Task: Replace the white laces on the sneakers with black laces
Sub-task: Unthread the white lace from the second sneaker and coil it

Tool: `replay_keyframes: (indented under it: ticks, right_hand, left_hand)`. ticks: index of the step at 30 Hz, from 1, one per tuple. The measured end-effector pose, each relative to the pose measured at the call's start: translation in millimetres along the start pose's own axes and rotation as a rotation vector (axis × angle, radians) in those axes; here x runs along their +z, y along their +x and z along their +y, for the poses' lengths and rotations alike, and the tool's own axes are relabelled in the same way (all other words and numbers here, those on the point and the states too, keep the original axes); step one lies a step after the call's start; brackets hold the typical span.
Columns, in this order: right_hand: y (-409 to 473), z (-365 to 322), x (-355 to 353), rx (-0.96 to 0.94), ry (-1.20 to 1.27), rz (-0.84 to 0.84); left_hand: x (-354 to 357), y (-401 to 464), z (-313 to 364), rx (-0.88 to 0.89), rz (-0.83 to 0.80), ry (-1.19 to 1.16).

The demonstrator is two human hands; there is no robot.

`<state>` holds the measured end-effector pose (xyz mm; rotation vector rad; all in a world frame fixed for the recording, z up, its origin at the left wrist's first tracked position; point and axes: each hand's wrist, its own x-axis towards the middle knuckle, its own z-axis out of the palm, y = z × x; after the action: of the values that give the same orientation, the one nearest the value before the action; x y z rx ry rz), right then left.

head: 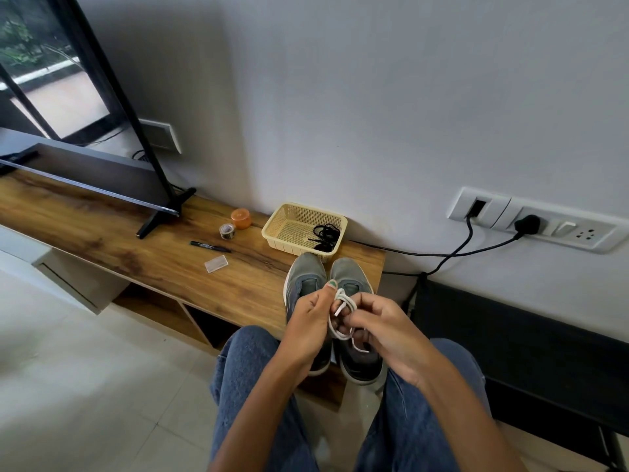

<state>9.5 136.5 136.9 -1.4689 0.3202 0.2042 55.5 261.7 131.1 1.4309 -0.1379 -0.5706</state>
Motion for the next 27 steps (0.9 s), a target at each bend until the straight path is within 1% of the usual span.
replay_keyframes:
  ticks: [4, 8, 12, 15, 17, 19, 21, 23, 25, 27]
  right_hand:
    - [-3, -1, 6, -0.179, -0.275, 0.088]
    - [-5, -3, 8, -0.324, -0.552, 0.122]
    - [-5, -1, 12, -0.453, -0.745, 0.143]
    - [0, 2, 17, -0.535, -0.849, 0.214]
    - [3, 7, 23, -0.613, -0.853, 0.309]
    - [4, 10, 29, -0.656, -0.769, 0.407]
    - [3, 13, 33, -0.699, -0.694, 0.449]
    - [3, 17, 35, -0.797, -0.694, 0.473]
    - [3, 20, 38, -0.896, -0.701, 0.547]
    - [2, 21, 42, -0.947, -0.662, 0.62]
  left_hand:
    - [0, 0, 0, -0.038, 0.022, 0.014]
    - [-3, -1, -1, -0.082, 0.033, 0.01]
    - [-3, -3, 3, -0.09, 0.076, -0.035]
    - [-2, -5, 5, -0.097, 0.13, -0.089]
    - [-3, -7, 8, -0.117, 0.143, -0.131]
    - [-4, -6, 10, -0.128, 0.135, -0.148]
    - [-5, -7, 13, -0.121, 0.125, -0.142]
    - [-6, -9, 15, -0.114, 0.115, -0.134]
    - [-4, -11, 19, -0.106, 0.111, -0.143]
    - [-2, -12, 20, -0.084, 0.116, -0.136]
